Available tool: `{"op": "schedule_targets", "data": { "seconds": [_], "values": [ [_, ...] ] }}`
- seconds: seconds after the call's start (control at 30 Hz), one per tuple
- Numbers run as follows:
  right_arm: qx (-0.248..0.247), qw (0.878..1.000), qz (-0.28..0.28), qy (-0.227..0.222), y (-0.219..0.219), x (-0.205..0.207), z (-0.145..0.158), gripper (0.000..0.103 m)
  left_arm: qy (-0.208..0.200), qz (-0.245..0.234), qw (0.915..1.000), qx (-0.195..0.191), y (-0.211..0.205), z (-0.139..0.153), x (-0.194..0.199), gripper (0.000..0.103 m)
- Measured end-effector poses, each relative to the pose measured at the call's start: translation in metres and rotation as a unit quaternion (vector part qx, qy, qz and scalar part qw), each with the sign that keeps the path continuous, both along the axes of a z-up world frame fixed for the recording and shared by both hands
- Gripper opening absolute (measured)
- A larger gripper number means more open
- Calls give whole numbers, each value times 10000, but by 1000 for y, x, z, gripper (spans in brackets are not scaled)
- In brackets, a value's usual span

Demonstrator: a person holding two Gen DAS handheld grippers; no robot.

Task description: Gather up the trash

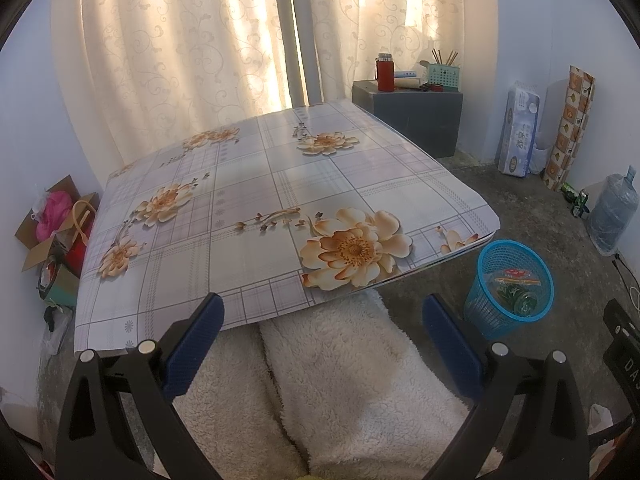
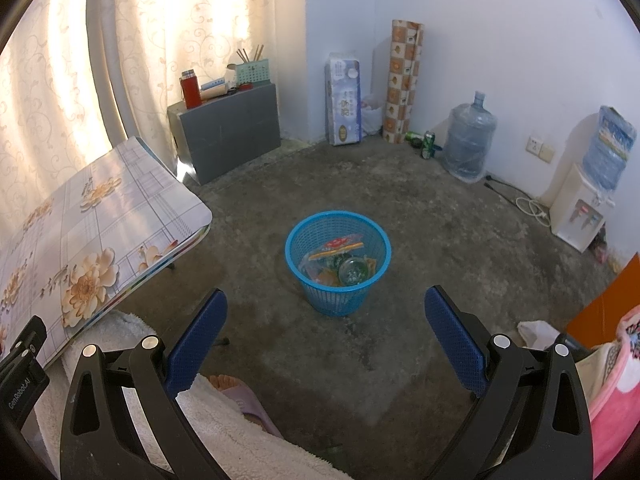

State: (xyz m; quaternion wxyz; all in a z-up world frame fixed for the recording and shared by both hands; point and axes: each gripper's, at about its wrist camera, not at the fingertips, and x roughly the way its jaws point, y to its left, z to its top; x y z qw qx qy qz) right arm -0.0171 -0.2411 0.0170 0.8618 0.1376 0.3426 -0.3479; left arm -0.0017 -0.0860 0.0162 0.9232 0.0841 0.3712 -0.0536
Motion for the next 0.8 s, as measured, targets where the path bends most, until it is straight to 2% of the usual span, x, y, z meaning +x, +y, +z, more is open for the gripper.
{"op": "schedule_targets", "data": {
  "seconds": [0.8],
  "values": [
    [6, 10000, 25, -6, -4, -1, 1, 95, 1, 1, 10000, -7, -1, 0, 0, 97]
  ]
}}
